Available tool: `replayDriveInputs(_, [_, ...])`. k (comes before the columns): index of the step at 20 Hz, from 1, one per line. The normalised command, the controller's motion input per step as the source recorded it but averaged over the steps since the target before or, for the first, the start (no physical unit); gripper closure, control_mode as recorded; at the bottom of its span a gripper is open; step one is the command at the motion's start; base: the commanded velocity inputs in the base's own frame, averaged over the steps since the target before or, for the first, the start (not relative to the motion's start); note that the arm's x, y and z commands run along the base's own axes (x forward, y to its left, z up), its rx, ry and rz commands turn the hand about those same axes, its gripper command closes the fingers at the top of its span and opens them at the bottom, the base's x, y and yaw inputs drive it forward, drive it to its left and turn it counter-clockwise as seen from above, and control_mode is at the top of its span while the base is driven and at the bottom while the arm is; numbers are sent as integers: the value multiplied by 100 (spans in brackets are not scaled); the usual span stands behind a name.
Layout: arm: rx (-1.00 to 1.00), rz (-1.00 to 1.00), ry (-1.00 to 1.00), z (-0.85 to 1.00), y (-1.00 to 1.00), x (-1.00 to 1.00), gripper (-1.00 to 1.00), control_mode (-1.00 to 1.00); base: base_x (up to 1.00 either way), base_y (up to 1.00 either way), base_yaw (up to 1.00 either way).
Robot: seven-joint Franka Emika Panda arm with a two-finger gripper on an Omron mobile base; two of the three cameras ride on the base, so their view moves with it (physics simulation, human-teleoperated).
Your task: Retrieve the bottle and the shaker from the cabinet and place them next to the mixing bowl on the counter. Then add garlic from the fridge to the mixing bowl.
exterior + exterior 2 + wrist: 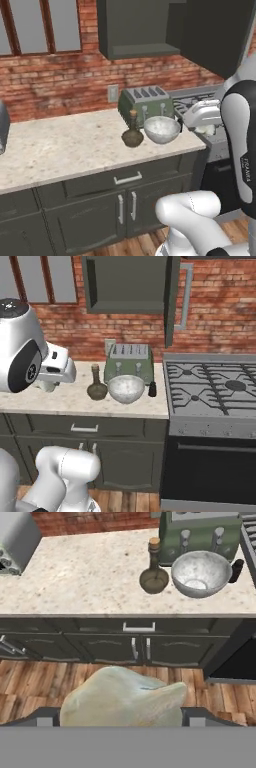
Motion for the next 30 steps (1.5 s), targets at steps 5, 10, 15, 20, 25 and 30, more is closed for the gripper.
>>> replayDriveInputs(5, [0, 0, 0, 0, 0, 0, 100, 100, 51, -5, -1])
replayDriveInputs(10, [0, 0, 0, 0, 0, 0, 100, 100, 78, 0, -15])
replayDriveInputs(15, [0, 0, 0, 0, 0, 0, 100, 100, 88, 0, -32])
replayDriveInputs(20, [0, 0, 0, 0, 0, 0, 100, 100, 40, 0, -24])
replayDriveInputs(25, [0, 0, 0, 0, 0, 0, 100, 100, 0, 0, 0])
replayDriveInputs(30, [0, 0, 0, 0, 0, 0, 100, 100, 0, 0, 0])
